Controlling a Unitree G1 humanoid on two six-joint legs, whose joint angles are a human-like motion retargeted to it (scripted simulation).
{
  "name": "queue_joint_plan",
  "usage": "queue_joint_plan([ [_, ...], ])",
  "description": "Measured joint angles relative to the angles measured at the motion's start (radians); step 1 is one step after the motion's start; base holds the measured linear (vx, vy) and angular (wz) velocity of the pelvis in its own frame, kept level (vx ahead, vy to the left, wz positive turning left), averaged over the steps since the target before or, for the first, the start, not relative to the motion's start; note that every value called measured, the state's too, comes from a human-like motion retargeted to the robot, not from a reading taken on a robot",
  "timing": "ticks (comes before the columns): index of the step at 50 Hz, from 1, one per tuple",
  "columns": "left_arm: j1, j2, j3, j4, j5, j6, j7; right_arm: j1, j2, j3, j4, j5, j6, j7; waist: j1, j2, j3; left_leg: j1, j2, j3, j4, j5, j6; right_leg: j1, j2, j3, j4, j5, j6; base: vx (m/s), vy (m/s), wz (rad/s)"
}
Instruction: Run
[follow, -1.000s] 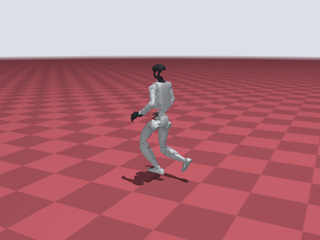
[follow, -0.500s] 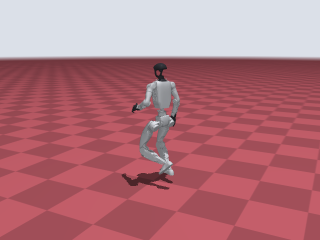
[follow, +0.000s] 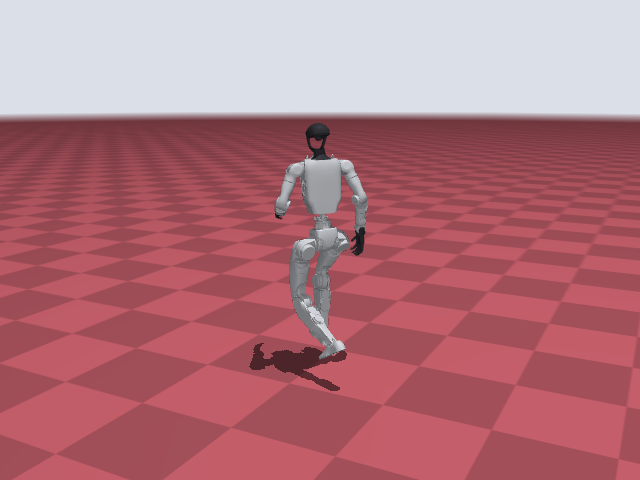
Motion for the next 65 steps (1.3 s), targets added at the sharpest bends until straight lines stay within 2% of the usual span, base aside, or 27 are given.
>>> queue_joint_plan([
  [3, 0.053, 0.008, 0.008, -0.035, -0.014, 0.009, -0.042, -0.011, -0.005, -0.022, -0.056, 0.029, -0.003, -0.014, 0.050, 0.029, -0.003, -0.086, 0.110, 0.023, 0.298, 0.059, 0.046, 0.062, 0.033, -0.024, 0.023, -0.035, -0.060, 1.39, 0.05, -0.71],
  [5, 0.106, 0.016, 0.014, -0.035, -0.014, 0.025, -0.061, -0.048, -0.008, -0.030, -0.077, 0.035, -0.010, -0.043, 0.092, 0.030, 0.000, -0.185, 0.173, 0.044, 0.445, 0.003, 0.111, 0.133, 0.020, -0.031, 0.103, -0.104, -0.106, 1.42, 0.10, -0.30],
  [7, 0.168, 0.037, 0.033, -0.042, -0.032, 0.049, -0.096, -0.108, -0.005, -0.037, -0.093, 0.041, -0.018, -0.075, 0.130, 0.021, 0.009, -0.298, 0.186, 0.066, 0.438, -0.068, 0.163, 0.240, -0.002, -0.026, 0.137, -0.145, -0.109, 1.42, 0.13, -0.06],
  [10, 0.276, 0.069, 0.073, -0.065, -0.071, 0.063, -0.153, -0.155, 0.008, -0.040, -0.120, 0.046, -0.043, -0.079, 0.160, -0.017, 0.012, -0.384, 0.100, 0.134, 0.178, -0.110, 0.161, 0.386, -0.085, -0.026, 0.210, -0.043, -0.043, 1.39, 0.19, -0.05],
  [13, 0.343, 0.090, 0.101, -0.077, -0.097, 0.065, -0.181, -0.170, 0.009, -0.041, -0.132, 0.028, -0.054, -0.044, 0.148, -0.059, 0.001, -0.410, -0.057, 0.146, -0.134, -0.029, 0.105, 0.415, -0.204, -0.030, 0.398, 0.060, -0.002, 1.28, 0.17, 0.01],
  [15, 0.355, 0.109, 0.105, -0.082, -0.103, 0.065, -0.180, -0.174, 0.005, -0.037, -0.123, 0.008, -0.054, -0.032, 0.133, -0.066, -0.001, -0.431, -0.104, 0.121, -0.151, -0.014, 0.112, 0.399, -0.253, -0.025, 0.548, 0.048, -0.023, 1.21, 0.12, -0.24],
  [16, 0.348, 0.119, 0.105, -0.080, -0.094, 0.062, -0.172, -0.173, 0.001, -0.032, -0.108, -0.009, -0.053, -0.036, 0.121, -0.071, 0.000, -0.438, -0.114, 0.112, -0.096, -0.033, 0.134, 0.380, -0.273, -0.015, 0.619, 0.017, -0.042, 1.18, 0.11, -0.36],
  [20, 0.234, 0.127, 0.094, -0.012, -0.046, 0.059, -0.107, -0.177, 0.004, -0.007, 0.016, -0.118, -0.037, -0.065, 0.076, -0.089, 0.021, -0.422, -0.141, 0.087, 0.114, -0.185, 0.220, 0.235, -0.313, 0.033, 0.785, -0.106, -0.111, 1.11, 0.11, -0.34],
  [23, 0.095, 0.058, 0.063, 0.061, -0.063, 0.054, -0.067, -0.147, 0.003, 0.002, 0.107, -0.167, -0.028, -0.038, 0.052, -0.066, 0.029, -0.320, -0.169, 0.043, 0.092, -0.189, 0.188, 0.118, -0.268, 0.035, 0.665, -0.130, -0.118, 1.04, 0.08, 0.00],
  [25, 0.047, 0.010, 0.048, 0.061, -0.100, 0.044, -0.075, -0.099, -0.006, -0.001, 0.131, -0.166, -0.019, 0.000, 0.035, -0.040, 0.027, -0.232, -0.193, -0.010, 0.030, -0.100, 0.124, 0.080, -0.214, 0.036, 0.500, -0.076, -0.089, 1.00, 0.04, 0.29],
  [30, 0.028, -0.048, 0.021, -0.006, -0.211, 0.023, -0.178, -0.017, -0.004, -0.004, 0.169, -0.158, 0.014, 0.076, 0.040, 0.035, 0.014, -0.112, -0.129, -0.071, 0.000, 0.176, -0.009, 0.100, -0.038, 0.063, 0.063, 0.247, 0.042, 0.90, 0.02, 0.19],
  [32, 0.021, -0.046, 0.009, -0.037, -0.241, 0.022, -0.219, -0.015, -0.002, 0.000, 0.188, -0.177, 0.024, 0.096, 0.061, 0.055, 0.015, -0.120, -0.090, -0.065, 0.061, 0.195, -0.022, 0.126, -0.002, 0.061, -0.003, 0.327, 0.071, 0.79, 0.00, 0.17],
  [34, 0.011, -0.042, -0.001, -0.060, -0.259, 0.023, -0.251, -0.030, -0.003, 0.010, 0.205, -0.200, 0.031, 0.106, 0.082, 0.063, 0.018, -0.144, -0.060, -0.047, 0.115, 0.155, -0.011, 0.153, 0.005, 0.050, -0.015, 0.348, 0.078, 0.74, -0.02, 0.33],
  [37, -0.002, -0.035, -0.011, -0.066, -0.266, 0.029, -0.277, -0.080, -0.008, 0.031, 0.221, -0.232, 0.033, 0.108, 0.107, 0.059, 0.020, -0.189, -0.037, -0.020, 0.127, 0.037, 0.021, 0.193, -0.016, 0.027, 0.011, 0.287, 0.060, 0.67, -0.05, 0.40],
  [40, -0.016, -0.028, -0.016, -0.012, -0.237, 0.040, -0.266, -0.160, -0.019, 0.056, 0.229, -0.259, 0.022, 0.090, 0.122, 0.046, 0.020, -0.229, -0.051, -0.017, 0.056, -0.077, 0.039, 0.232, -0.047, 0.005, 0.063, 0.123, 0.017, 0.58, -0.08, 0.31],
  [45, -0.061, -0.038, -0.040, 0.253, -0.085, 0.064, -0.251, -0.337, -0.018, 0.073, 0.227, -0.275, -0.020, 0.034, 0.124, 0.019, 0.039, -0.220, -0.101, -0.041, -0.106, -0.148, 0.051, 0.308, -0.078, -0.011, 0.097, -0.085, -0.040, 0.45, -0.10, 0.18],
  [50, -0.067, -0.085, -0.088, 0.590, 0.062, 0.084, -0.285, -0.439, -0.001, 0.077, 0.171, -0.262, -0.058, 0.031, 0.126, 0.005, 0.017, -0.159, -0.118, -0.053, -0.220, -0.160, 0.067, 0.364, -0.071, -0.003, 0.034, -0.139, -0.059, 0.33, -0.09, -0.04],
  [55, -0.068, -0.130, -0.113, 0.837, 0.170, 0.097, -0.321, -0.493, 0.017, 0.094, 0.143, -0.265, -0.071, 0.065, 0.117, -0.015, -0.012, -0.109, -0.132, -0.052, -0.337, -0.163, 0.071, 0.388, -0.079, -0.007, -0.033, -0.148, -0.057, 0.22, -0.06, -0.01],
  [60, -0.092, -0.150, -0.133, 0.933, 0.222, 0.095, -0.328, -0.503, 0.038, 0.109, 0.174, -0.285, -0.069, 0.083, 0.107, -0.038, -0.031, -0.074, -0.152, -0.050, -0.451, -0.141, 0.060, 0.392, -0.102, -0.026, -0.076, -0.151, -0.046, 0.14, -0.05, 0.12],
  [65, -0.141, -0.161, -0.163, 0.888, 0.238, 0.069, -0.314, -0.480, 0.056, 0.124, 0.240, -0.309, -0.062, 0.085, 0.104, -0.057, -0.030, -0.064, -0.173, -0.048, -0.489, -0.138, 0.051, 0.379, -0.140, -0.050, -0.051, -0.172, -0.031, 0.09, -0.05, 0.20],
])
